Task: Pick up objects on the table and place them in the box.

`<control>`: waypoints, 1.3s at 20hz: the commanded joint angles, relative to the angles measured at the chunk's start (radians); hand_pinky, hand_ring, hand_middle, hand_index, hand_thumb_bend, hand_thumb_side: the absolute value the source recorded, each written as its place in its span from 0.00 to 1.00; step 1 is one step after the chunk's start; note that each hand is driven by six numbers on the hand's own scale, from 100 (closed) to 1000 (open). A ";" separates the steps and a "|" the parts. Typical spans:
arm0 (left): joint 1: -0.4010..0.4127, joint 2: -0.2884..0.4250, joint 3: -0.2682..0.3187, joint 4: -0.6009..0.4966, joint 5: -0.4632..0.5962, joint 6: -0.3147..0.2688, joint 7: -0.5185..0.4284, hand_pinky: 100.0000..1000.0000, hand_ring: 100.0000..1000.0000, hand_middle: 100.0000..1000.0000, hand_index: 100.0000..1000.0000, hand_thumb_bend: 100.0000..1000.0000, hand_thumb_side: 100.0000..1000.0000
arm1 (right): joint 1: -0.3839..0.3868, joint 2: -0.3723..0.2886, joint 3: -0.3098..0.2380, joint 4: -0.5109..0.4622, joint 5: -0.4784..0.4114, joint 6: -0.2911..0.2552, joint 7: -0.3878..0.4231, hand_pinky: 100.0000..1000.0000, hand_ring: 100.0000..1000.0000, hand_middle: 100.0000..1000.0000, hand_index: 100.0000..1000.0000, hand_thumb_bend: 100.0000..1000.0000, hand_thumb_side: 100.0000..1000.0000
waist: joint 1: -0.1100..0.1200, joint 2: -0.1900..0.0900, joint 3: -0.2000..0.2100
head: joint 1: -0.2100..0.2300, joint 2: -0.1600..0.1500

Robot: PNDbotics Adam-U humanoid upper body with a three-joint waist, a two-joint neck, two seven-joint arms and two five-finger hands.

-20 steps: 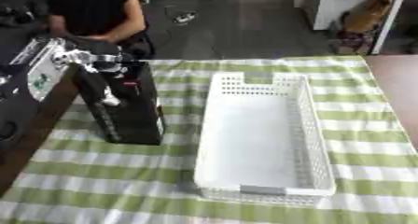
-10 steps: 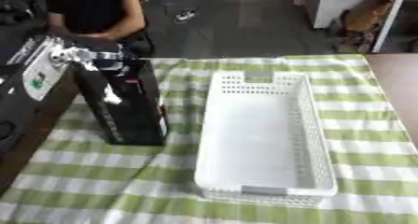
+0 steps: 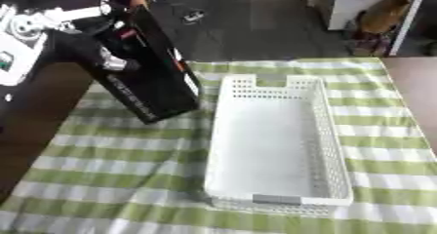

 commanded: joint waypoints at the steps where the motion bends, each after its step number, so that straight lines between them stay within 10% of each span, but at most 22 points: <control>1: -0.015 0.040 0.023 -0.026 0.016 0.010 0.008 0.00 0.06 0.28 0.39 0.00 0.33 | -0.004 -0.009 -0.005 -0.011 -0.005 -0.001 -0.001 0.75 0.80 0.84 0.98 0.00 0.68 | -0.002 -0.012 0.001 | -0.014 -0.014; 26: -0.335 -0.194 -0.169 -0.159 -0.115 -0.101 -0.117 0.00 0.10 0.28 0.40 0.00 0.14 | -0.001 -0.009 0.005 -0.003 -0.012 -0.002 0.012 0.75 0.80 0.84 0.98 0.00 0.68 | -0.002 -0.025 0.001 | 0.011 0.002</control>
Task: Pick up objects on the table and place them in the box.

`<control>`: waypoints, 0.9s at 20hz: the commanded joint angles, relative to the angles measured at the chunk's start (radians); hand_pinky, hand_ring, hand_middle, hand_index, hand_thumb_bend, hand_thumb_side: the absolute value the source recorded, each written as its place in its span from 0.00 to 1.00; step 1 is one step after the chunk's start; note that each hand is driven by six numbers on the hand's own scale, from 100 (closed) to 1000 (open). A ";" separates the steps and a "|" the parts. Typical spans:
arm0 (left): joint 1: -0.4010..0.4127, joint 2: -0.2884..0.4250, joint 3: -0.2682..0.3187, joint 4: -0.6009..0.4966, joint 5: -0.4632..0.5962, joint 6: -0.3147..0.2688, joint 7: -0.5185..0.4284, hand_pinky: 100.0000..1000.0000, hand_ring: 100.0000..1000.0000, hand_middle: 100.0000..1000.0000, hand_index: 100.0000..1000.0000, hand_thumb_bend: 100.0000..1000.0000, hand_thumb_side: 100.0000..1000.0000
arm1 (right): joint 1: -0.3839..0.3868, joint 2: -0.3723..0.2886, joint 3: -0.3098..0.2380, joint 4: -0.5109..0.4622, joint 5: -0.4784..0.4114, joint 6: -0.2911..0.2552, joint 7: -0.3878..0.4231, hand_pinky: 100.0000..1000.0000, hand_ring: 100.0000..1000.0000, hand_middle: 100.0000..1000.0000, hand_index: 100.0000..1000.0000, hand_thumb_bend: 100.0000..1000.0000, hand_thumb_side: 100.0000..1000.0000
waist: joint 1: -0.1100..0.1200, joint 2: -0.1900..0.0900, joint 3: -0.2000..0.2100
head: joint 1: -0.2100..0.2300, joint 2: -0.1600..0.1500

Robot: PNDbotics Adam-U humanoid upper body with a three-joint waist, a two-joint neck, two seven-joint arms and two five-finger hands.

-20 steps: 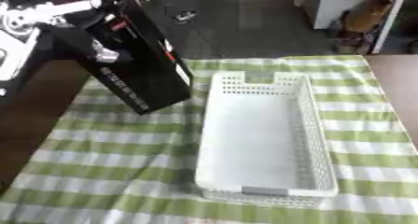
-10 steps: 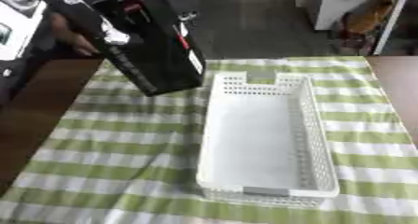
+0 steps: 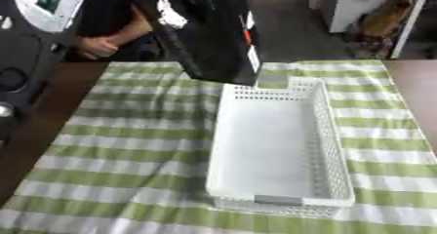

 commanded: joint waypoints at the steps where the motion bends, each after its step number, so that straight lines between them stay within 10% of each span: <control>1: -0.038 -0.023 -0.029 0.008 -0.012 -0.024 -0.029 0.00 0.10 0.28 0.40 0.00 0.14 | -0.006 -0.008 -0.001 -0.009 -0.005 -0.001 0.004 0.75 0.80 0.84 0.98 0.00 0.68 | -0.001 -0.015 -0.003 | 0.012 0.001; 18: -0.031 -0.184 -0.145 0.059 -0.053 -0.115 -0.090 0.00 0.10 0.28 0.40 0.00 0.15 | -0.017 0.005 0.010 -0.013 -0.016 0.001 0.018 0.75 0.80 0.84 0.98 0.00 0.68 | -0.004 -0.006 -0.028 | 0.035 -0.004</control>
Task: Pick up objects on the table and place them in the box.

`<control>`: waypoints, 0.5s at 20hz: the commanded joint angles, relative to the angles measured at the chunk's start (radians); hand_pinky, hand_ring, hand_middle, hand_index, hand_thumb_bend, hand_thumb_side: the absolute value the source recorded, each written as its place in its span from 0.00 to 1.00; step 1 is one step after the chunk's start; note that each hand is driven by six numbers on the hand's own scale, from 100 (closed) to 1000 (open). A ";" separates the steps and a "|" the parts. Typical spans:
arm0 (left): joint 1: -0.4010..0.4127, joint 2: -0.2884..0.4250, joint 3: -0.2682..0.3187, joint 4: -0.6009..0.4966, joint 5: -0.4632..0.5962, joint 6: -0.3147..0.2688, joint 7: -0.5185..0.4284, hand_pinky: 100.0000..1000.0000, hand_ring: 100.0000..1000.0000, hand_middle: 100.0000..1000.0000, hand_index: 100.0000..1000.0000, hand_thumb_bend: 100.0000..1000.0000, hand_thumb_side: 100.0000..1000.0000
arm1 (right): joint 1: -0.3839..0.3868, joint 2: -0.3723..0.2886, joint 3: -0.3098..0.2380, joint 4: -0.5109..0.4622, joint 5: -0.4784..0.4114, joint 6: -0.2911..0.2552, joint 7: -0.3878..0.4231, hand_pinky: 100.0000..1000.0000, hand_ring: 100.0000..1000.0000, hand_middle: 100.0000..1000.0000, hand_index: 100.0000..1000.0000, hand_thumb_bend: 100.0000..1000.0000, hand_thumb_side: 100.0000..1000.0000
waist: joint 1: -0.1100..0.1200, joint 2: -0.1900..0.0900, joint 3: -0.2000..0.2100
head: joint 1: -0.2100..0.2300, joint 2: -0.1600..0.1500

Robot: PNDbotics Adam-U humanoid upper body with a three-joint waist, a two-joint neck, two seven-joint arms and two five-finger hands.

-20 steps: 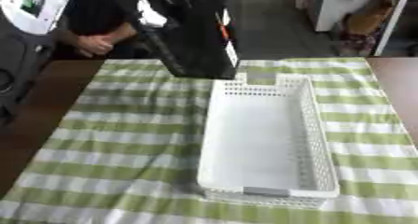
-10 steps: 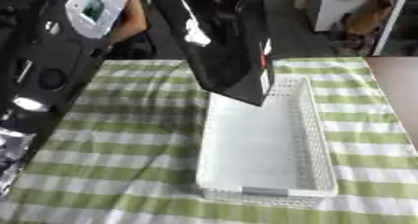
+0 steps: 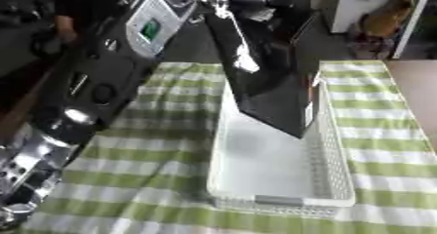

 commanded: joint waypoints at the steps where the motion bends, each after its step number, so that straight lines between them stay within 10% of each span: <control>1: -0.010 -0.010 -0.006 0.013 -0.020 -0.083 -0.073 0.00 0.10 0.28 0.41 0.00 0.15 | -0.015 -0.004 -0.001 -0.013 -0.006 -0.002 0.004 0.75 0.80 0.84 0.98 0.00 0.68 | -0.005 -0.009 -0.004 | 0.008 -0.005; 7: 0.002 -0.036 -0.021 0.076 -0.076 -0.118 -0.072 0.04 0.26 0.40 0.55 0.00 0.02 | -0.018 -0.002 0.001 -0.014 -0.008 -0.001 0.006 0.75 0.80 0.84 0.98 0.00 0.68 | -0.004 -0.004 -0.011 | 0.011 -0.008; 8: 0.003 -0.039 -0.022 0.082 -0.093 -0.131 -0.069 0.35 0.43 0.54 0.69 0.19 0.21 | -0.019 -0.002 0.001 -0.014 -0.009 -0.001 0.007 0.75 0.80 0.84 0.98 0.00 0.68 | -0.004 -0.003 -0.012 | 0.011 -0.008; 9: 0.004 -0.042 -0.022 0.088 -0.110 -0.148 -0.067 0.40 0.46 0.57 0.72 0.24 0.24 | -0.019 -0.001 0.001 -0.014 -0.009 -0.001 0.007 0.75 0.80 0.84 0.98 0.00 0.68 | -0.005 -0.002 -0.013 | 0.011 -0.008; 10: 0.003 -0.041 -0.020 0.089 -0.129 -0.169 -0.062 0.72 0.75 0.79 0.92 0.69 0.53 | -0.019 -0.001 0.000 -0.014 -0.009 -0.001 0.007 0.75 0.80 0.84 0.98 0.00 0.68 | -0.005 -0.002 -0.014 | 0.011 -0.008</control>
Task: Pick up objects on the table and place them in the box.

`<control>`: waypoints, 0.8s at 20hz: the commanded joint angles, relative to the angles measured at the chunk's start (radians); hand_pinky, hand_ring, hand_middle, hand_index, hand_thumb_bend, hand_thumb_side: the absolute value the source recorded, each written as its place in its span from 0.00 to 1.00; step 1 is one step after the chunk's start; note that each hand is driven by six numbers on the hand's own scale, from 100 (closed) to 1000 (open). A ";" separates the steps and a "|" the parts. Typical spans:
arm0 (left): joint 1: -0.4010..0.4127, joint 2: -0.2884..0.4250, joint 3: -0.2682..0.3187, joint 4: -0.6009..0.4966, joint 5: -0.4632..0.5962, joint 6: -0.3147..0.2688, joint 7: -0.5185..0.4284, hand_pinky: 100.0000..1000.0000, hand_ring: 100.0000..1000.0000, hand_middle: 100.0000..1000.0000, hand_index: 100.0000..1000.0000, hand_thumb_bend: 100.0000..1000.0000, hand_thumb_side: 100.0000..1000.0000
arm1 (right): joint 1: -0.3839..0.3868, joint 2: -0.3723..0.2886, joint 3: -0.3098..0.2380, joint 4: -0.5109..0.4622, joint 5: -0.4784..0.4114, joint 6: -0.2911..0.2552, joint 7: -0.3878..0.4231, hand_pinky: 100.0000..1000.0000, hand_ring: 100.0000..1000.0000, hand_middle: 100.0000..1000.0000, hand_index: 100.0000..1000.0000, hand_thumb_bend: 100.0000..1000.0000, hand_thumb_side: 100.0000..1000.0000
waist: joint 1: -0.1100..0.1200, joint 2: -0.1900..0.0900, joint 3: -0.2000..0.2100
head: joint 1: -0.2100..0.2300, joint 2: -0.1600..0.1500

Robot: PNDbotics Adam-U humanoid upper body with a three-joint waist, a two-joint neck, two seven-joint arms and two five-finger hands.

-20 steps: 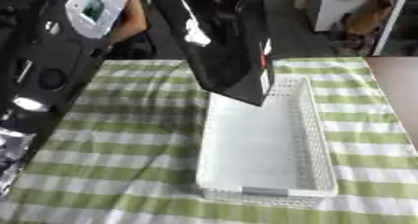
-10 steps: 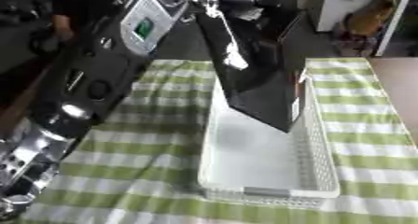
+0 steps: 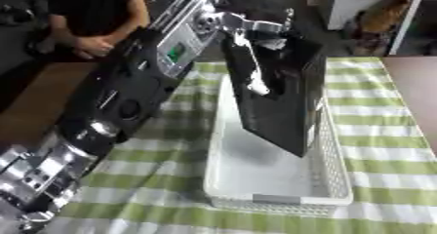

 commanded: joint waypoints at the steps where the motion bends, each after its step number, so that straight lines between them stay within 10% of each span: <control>1: -0.016 0.008 0.012 0.000 -0.061 -0.158 -0.085 0.75 0.77 0.81 0.94 0.72 0.54 | -0.015 -0.010 -0.002 -0.014 -0.003 0.000 0.003 0.75 0.80 0.84 0.98 0.00 0.68 | -0.005 -0.008 -0.003 | 0.008 -0.008; 4: -0.019 0.015 0.039 -0.002 -0.146 -0.199 -0.048 0.98 0.99 1.00 1.00 0.96 0.67 | -0.014 -0.010 -0.003 -0.014 -0.003 0.000 0.003 0.75 0.80 0.84 0.98 0.00 0.68 | -0.006 -0.008 -0.002 | 0.008 -0.005; 16: -0.022 0.019 0.077 0.052 -0.196 -0.215 0.000 1.00 1.00 1.00 1.00 0.97 0.71 | -0.015 -0.009 -0.003 -0.013 -0.002 0.000 0.003 0.75 0.80 0.84 0.98 0.00 0.68 | -0.008 -0.009 -0.002 | 0.009 -0.007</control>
